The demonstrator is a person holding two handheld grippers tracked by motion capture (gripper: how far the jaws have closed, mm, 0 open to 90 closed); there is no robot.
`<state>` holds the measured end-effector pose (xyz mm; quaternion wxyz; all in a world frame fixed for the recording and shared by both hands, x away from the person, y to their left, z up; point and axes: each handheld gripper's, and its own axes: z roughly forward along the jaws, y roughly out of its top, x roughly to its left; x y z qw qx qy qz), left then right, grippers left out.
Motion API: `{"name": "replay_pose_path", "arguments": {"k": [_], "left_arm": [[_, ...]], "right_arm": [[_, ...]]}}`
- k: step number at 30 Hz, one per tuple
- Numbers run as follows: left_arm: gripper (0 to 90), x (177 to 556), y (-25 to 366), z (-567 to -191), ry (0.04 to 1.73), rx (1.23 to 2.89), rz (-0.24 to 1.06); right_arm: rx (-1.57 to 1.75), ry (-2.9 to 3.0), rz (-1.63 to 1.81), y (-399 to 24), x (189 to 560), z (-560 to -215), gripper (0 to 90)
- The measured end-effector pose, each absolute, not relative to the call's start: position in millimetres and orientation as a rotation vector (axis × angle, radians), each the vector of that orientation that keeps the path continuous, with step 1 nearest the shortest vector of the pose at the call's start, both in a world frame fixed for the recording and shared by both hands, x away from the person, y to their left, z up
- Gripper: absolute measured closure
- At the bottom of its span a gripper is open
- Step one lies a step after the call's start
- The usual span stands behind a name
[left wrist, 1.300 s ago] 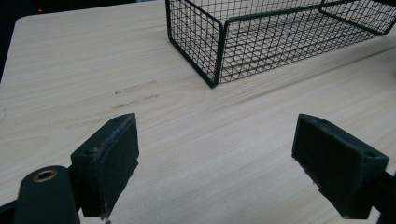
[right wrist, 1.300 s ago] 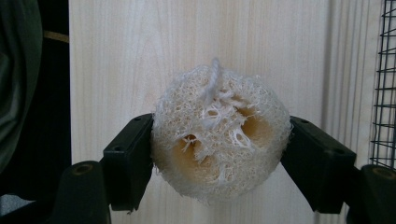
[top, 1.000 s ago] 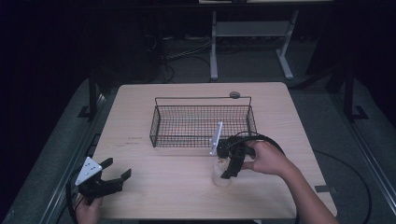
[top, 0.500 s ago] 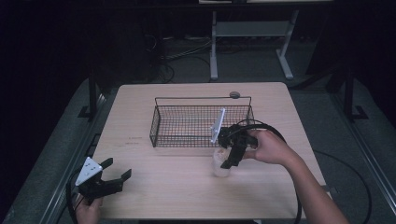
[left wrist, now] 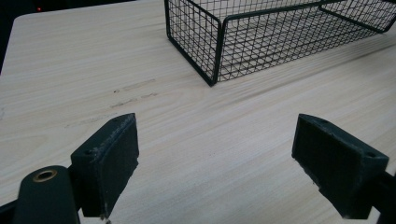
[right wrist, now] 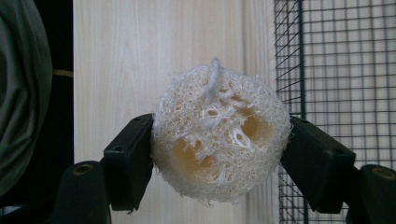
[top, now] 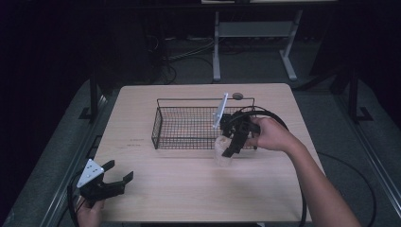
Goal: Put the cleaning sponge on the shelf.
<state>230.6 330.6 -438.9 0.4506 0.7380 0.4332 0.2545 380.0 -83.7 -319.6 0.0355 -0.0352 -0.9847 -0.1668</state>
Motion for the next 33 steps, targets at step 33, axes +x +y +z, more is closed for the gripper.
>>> {"name": "replay_pose_path", "arguments": {"k": [33], "left_arm": [[14.0, 230.8, 331.7, -439.4, 1.068, 1.827, 0.626]], "right_arm": [[-0.315, -3.045, -0.509, -87.8, 447.5, -292.1, 28.2]]}}
